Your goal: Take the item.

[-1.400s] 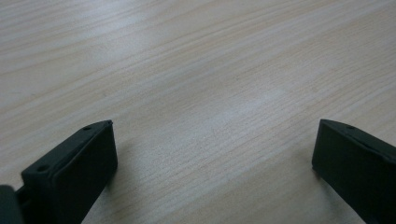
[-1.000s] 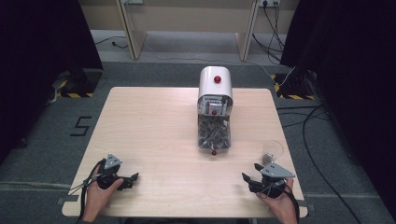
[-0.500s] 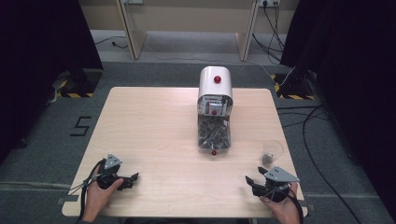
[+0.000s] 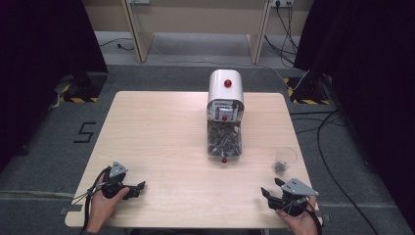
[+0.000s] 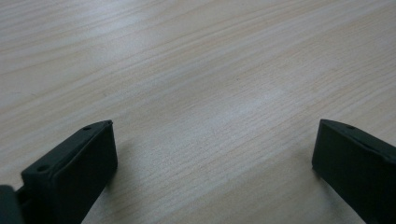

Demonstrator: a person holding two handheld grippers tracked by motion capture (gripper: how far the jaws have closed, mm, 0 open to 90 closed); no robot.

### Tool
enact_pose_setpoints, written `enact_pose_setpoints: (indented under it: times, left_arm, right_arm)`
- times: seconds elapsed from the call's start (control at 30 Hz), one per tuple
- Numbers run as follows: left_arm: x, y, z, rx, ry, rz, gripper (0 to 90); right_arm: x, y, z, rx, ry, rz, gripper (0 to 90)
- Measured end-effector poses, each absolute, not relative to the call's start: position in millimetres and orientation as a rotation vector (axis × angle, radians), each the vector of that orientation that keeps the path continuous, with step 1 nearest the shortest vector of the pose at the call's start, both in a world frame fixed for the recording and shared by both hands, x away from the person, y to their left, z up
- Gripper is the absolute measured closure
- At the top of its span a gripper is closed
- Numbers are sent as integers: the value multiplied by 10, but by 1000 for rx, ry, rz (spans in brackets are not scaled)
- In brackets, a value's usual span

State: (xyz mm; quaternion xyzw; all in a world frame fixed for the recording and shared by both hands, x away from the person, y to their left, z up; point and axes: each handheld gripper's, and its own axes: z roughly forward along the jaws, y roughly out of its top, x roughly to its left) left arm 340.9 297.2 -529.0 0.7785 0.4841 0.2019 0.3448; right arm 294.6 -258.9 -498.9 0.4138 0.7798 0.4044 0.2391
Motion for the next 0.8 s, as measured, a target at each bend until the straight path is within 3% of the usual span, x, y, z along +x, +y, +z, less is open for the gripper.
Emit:
enact_pose_setpoints:
  times: [0.8]
  left_arm:
    - [3409, 2972, -5290, 2021, 1257, 524, 0]
  right_arm:
    - [2771, -2744, -5094, 1198, 2088, 1084, 294]
